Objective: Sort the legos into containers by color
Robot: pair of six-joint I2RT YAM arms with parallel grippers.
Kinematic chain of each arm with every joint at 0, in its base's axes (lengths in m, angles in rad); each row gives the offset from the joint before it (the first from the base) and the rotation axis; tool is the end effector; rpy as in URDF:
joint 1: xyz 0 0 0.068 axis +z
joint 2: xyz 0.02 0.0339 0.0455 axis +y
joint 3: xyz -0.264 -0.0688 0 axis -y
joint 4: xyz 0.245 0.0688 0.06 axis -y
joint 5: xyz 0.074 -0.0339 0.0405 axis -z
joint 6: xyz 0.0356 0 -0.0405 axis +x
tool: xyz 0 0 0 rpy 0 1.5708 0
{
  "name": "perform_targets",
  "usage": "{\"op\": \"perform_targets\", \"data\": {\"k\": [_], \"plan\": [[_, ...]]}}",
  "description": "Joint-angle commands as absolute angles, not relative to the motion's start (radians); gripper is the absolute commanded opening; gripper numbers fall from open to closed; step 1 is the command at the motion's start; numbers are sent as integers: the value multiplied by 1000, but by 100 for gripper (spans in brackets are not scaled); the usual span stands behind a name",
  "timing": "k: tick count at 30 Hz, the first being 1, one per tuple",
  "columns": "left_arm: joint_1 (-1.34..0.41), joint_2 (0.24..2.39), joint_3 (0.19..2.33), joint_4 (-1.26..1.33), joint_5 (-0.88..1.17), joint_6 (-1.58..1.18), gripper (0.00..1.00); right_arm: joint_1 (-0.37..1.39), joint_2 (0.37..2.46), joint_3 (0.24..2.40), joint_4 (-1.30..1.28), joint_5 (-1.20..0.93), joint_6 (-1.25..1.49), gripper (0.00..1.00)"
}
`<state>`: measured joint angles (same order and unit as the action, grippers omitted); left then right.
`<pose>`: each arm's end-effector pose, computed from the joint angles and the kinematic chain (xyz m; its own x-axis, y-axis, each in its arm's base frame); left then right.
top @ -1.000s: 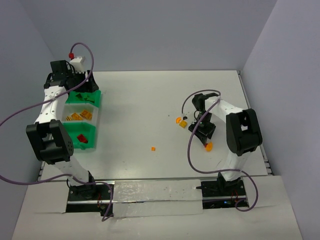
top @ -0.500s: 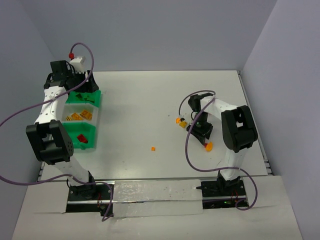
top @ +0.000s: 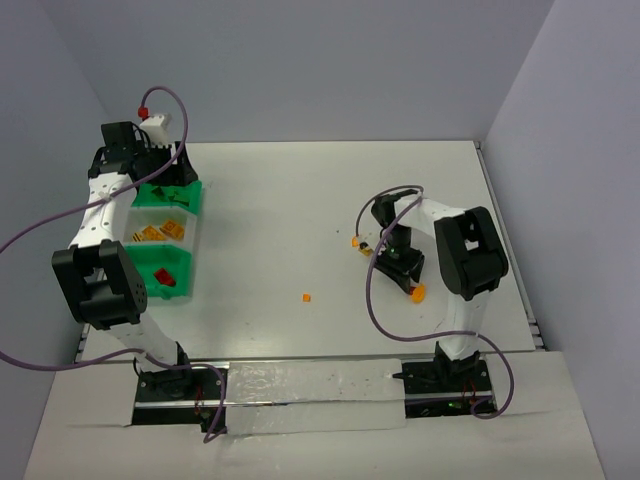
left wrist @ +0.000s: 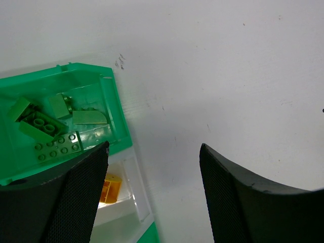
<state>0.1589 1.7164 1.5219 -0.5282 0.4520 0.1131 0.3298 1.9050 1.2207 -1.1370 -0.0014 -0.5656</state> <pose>0.3874 0.0463 0.3161 -0.6285 0.0021 -0.7778 0.2537 0.9459 -0.2024 0.2906 0.0995 0.1483 -0.6005 -0.7720 0.2086 -0.7644 0.6307 0.1340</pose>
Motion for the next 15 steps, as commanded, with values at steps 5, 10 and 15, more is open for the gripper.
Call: {"op": "perform_targets", "data": {"k": [5, 10, 15], "plan": [[156, 1654, 1524, -514, 472, 114, 78, 341, 1926, 1220, -1147, 39, -550, 51], [157, 1657, 1531, -514, 471, 115, 78, 348, 1936, 1215, -1146, 46, -548, 49], [158, 1661, 1539, -517, 468, 117, 78, 353, 1948, 1209, -1149, 51, -548, 48]]}}
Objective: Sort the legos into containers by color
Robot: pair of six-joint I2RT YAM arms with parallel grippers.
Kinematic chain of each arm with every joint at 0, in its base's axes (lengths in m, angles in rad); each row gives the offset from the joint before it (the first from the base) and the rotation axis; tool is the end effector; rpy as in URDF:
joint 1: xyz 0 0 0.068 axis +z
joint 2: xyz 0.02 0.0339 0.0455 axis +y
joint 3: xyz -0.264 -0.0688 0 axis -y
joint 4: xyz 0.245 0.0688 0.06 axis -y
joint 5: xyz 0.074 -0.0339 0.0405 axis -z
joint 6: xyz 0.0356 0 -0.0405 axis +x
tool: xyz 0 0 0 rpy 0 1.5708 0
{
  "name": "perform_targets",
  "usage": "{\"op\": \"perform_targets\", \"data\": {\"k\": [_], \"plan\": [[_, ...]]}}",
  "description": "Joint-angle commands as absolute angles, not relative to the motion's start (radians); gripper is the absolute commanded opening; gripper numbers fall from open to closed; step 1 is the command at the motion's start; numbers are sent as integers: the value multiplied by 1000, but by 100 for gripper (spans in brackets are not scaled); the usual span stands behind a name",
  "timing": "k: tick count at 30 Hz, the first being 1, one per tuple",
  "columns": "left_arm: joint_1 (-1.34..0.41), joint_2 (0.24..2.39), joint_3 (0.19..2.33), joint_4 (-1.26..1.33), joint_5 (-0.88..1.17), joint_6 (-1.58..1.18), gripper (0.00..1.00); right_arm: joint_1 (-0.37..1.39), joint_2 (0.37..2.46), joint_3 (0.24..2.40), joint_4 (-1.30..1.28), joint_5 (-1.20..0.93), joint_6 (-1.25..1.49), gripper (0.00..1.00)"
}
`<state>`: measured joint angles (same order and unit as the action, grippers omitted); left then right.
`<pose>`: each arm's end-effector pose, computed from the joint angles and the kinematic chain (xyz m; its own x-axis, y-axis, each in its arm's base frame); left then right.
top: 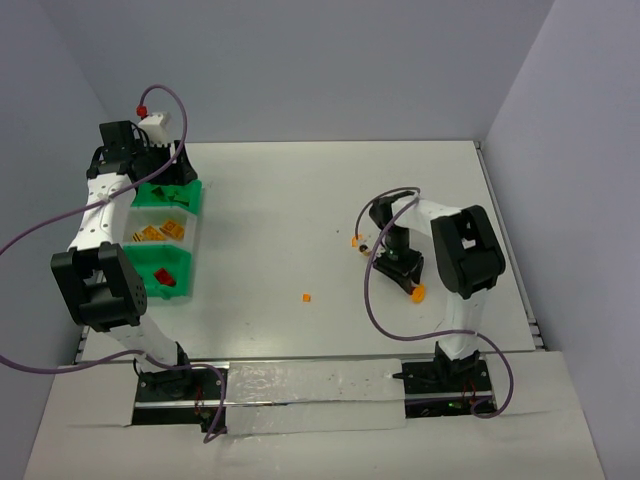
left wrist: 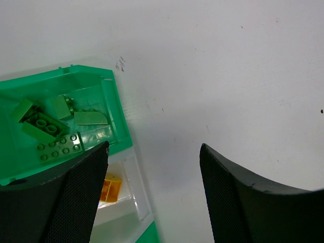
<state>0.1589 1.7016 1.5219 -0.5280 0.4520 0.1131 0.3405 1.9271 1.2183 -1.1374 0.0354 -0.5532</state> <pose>0.3844 0.0458 0.3216 -0.6169 0.0040 -0.7870 0.2566 0.9464 -0.1964 0.2901 0.1014 0.1415 -0.5917 -0.7667 0.2493 -0.7683 0.6299 0.1139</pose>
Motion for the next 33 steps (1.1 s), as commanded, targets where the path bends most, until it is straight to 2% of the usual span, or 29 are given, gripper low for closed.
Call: {"op": "perform_targets", "data": {"k": [1, 7, 13, 15, 17, 19, 27, 30, 33], "plan": [[157, 1661, 1540, -517, 468, 118, 78, 354, 1949, 1207, -1151, 51, -548, 48], [158, 1664, 1541, -517, 466, 121, 78, 354, 1957, 1193, -1160, 52, -549, 47], [156, 1660, 1542, -515, 466, 120, 79, 354, 1963, 1203, -1170, 43, -545, 30], [156, 1655, 1543, -515, 466, 118, 78, 356, 1962, 1232, -1190, 24, -540, 19], [156, 1652, 1543, -515, 468, 116, 78, 356, 1961, 1266, -1209, 2, -535, 12], [156, 1645, 1544, -514, 475, 108, 79, 359, 1960, 1331, -1235, -40, -516, 1], [158, 1592, 1556, -505, 520, 91, 81, 357, 1988, 1729, -1316, -230, -395, 0], [155, 1550, 1497, -478, 624, 89, 84, 360, 2031, 1901, -1333, -341, -312, 0], [126, 1519, 1421, -448, 722, 91, 83, 359, 2046, 1969, -1304, -438, -237, 0]]}}
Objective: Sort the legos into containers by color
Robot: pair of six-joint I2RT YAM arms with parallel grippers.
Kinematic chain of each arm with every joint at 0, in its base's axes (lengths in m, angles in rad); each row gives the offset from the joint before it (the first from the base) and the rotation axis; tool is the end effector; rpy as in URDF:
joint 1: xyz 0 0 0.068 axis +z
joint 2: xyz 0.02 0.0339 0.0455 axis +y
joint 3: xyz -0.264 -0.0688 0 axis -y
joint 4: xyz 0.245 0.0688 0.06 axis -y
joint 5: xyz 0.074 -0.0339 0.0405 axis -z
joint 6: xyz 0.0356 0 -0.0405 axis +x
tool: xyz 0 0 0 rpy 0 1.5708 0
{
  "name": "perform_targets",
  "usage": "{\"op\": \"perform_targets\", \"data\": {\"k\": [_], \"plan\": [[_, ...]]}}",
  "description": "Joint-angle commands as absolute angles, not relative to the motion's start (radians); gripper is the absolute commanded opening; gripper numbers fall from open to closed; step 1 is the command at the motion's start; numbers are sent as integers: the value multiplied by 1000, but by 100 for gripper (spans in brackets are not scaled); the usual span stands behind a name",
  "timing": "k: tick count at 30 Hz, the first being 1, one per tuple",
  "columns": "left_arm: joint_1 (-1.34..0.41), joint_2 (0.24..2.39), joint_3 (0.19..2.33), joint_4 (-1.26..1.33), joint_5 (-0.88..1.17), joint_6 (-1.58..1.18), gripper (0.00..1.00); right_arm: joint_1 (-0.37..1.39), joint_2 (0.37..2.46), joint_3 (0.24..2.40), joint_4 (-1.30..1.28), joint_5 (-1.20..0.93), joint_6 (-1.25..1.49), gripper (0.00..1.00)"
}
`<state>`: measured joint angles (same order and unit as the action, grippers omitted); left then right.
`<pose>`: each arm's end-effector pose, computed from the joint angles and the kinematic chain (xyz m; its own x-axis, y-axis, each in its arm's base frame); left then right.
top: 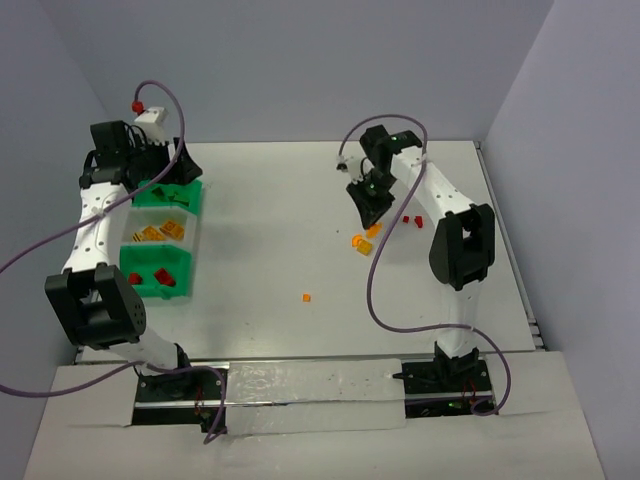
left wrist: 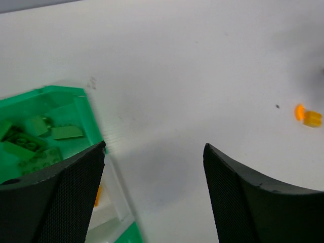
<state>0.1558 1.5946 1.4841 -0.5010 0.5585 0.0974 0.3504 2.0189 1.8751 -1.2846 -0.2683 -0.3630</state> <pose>0.3603 0.0375 0.3502 -0.5356 -0.0006 -0.8445 0.3508 0.9095 -0.2232 0.3732 0.1465 0.2685 -0.7391 -0.6346 -0.2258 -0.6726 0.7139 0.1949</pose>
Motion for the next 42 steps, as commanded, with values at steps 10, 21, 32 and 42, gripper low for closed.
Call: {"op": "perform_targets", "data": {"k": [10, 21, 32, 42], "plan": [[-267, 1305, 1029, -217, 874, 182, 74, 351, 2059, 1905, -920, -809, 191, 0], [-381, 1388, 992, -6, 893, -31, 69, 356, 2026, 1647, -533, -1150, 585, 0], [-413, 1464, 1015, 103, 888, -119, 62, 356, 1983, 1435, -135, -1288, 943, 0], [-431, 1520, 1040, 67, 865, -99, 64, 356, 1964, 1375, -1, -1325, 1073, 0]]}}
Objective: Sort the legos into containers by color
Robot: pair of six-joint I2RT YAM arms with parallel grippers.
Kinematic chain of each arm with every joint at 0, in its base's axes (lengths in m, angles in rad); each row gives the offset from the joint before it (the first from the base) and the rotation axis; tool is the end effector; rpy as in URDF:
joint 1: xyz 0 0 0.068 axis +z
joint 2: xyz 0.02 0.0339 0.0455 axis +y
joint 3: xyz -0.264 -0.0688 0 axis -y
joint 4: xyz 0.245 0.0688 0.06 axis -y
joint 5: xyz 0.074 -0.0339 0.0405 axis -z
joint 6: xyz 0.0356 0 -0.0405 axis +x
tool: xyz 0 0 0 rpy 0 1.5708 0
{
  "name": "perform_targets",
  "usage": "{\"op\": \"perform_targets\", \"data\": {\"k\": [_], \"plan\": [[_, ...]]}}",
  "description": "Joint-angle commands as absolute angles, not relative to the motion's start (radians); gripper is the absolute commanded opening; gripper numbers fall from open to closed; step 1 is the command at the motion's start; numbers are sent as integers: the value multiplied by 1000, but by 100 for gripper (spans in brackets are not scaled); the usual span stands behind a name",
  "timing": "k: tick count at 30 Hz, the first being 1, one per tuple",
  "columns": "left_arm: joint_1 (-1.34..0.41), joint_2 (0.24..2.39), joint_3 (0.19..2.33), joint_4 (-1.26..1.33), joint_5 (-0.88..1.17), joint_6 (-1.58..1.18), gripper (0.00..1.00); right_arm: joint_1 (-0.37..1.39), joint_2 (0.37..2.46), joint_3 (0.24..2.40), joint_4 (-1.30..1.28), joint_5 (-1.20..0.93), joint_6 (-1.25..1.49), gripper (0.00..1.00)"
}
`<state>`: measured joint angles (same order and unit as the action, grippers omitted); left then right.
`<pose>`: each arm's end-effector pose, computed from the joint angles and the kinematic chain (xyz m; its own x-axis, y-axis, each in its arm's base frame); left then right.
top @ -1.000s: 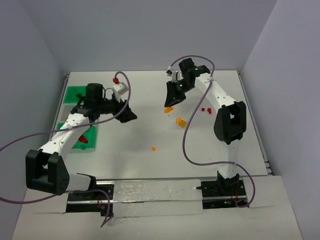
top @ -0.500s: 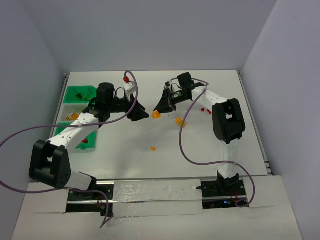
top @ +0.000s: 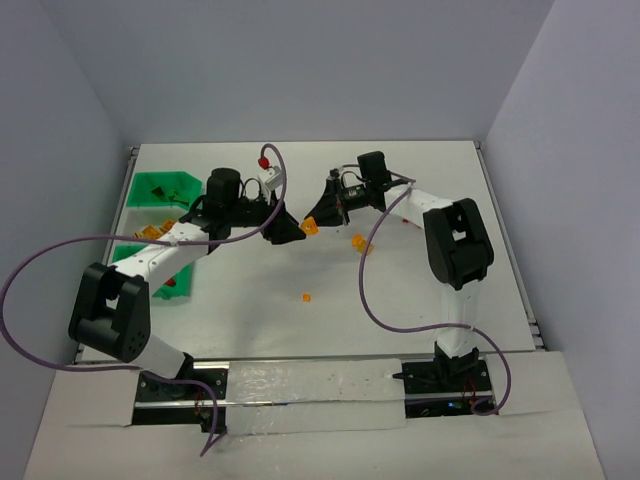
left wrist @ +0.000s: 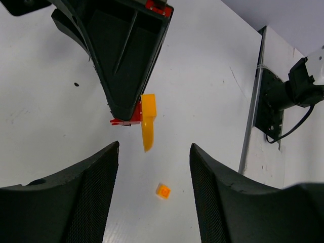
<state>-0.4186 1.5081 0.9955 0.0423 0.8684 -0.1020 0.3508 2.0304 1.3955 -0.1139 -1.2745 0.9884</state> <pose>0.2931 -0.1601 0.2652 -0.5019 0.1513 -0.8516 0.8375 0.3308 -0.4349 0.3938 0.1804 0.1957 -0.9849 -0.1007 0.1409 0.1168 0.2138 0.9699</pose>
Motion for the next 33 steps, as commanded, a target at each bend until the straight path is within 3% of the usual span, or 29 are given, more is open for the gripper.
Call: {"op": "perform_targets", "data": {"k": [1, 19, 22, 28, 30, 33], "plan": [[-431, 1524, 1043, 66, 861, -95, 63, 356, 1960, 1367, 14, -1329, 1086, 0], [-449, 1529, 1020, 161, 945, -135, 40, 376, 1953, 1329, 115, -1349, 1155, 0], [-450, 1530, 1021, 157, 937, -131, 33, 377, 1953, 1328, 120, -1351, 1161, 0], [-452, 1537, 1028, 138, 916, -126, 6, 377, 1946, 1319, 129, -1354, 1167, 0], [-451, 1534, 1026, 138, 914, -124, 0, 377, 1944, 1314, 132, -1356, 1169, 0], [-452, 1528, 1021, 129, 946, -118, 0, 375, 1947, 1314, 130, -1356, 1164, 0]]}}
